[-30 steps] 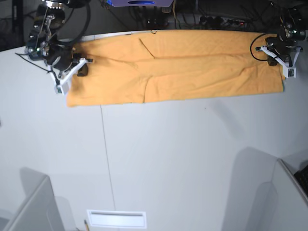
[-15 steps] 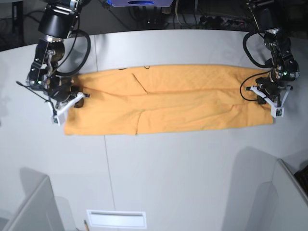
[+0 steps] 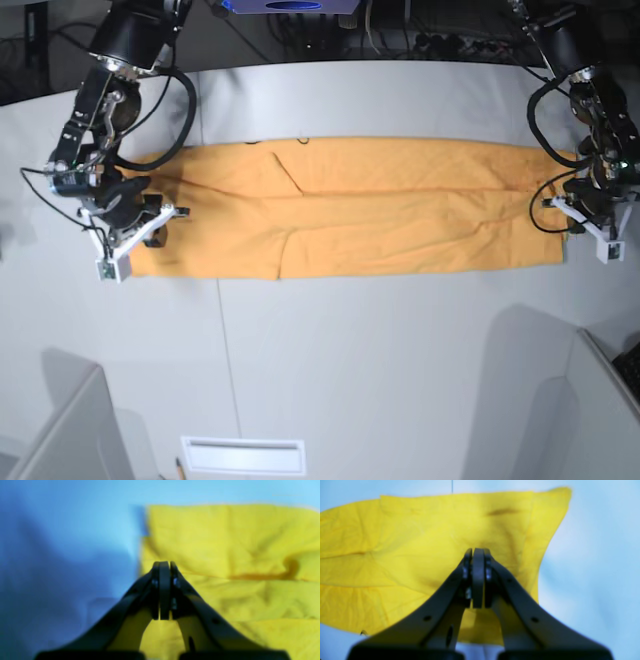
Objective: Fold the T-shirt properly
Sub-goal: 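Move both grippers to the ends of the folded strip and grasp, then hold the strip ends with both grippers and pull them apart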
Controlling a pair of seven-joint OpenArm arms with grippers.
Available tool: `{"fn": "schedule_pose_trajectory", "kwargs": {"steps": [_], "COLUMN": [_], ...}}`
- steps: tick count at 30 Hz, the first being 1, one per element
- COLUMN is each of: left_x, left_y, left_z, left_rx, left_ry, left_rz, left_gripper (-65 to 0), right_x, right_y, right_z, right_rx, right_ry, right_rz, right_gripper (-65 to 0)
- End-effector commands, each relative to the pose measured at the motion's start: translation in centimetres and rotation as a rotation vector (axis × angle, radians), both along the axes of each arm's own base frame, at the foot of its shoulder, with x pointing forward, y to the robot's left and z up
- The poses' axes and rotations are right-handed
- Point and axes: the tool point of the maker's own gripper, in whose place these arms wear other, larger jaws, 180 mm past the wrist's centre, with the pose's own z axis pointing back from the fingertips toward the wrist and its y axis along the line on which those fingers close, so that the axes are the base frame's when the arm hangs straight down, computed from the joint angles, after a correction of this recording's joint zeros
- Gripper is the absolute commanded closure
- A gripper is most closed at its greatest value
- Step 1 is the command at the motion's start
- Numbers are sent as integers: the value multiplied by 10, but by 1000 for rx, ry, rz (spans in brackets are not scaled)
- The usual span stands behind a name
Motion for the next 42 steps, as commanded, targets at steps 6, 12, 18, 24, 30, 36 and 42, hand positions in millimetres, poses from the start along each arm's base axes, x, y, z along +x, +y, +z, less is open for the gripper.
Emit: {"fn": "schedule_pose_trajectory", "kwargs": {"steps": [6,12,18,24,30,36,42], "left_x": [-11,-44,-50,-40,-19,-24,-16], "left_y": [27,57,55,38,8,2,-25], "left_z": [72,70,29,0,-26,-52,-68], "left_rx": [170,186,-14,-212,-283,-358,-390], "left_ry": [-101,-77,-69,-103,-102,-64,-1], "left_rz": [-67,-11,26,38,-29,5,-66], "left_gripper": [0,0,-545,-650,-607,-607,-566], "right_x": [1,-15,-20,-26,-31,-38,-37], "right_y": [18,29,32,36,36,36,39], "right_z": [43,30,25,21,17,11,13], "right_rx": [0,31,41,21,21,21,28], "right_ry": [-107,-63,-47,-41,-28,-9,-15], "right_rz": [26,25,27,79,80,81,80], "right_gripper": [0,0,0,0,0,0,0]}}
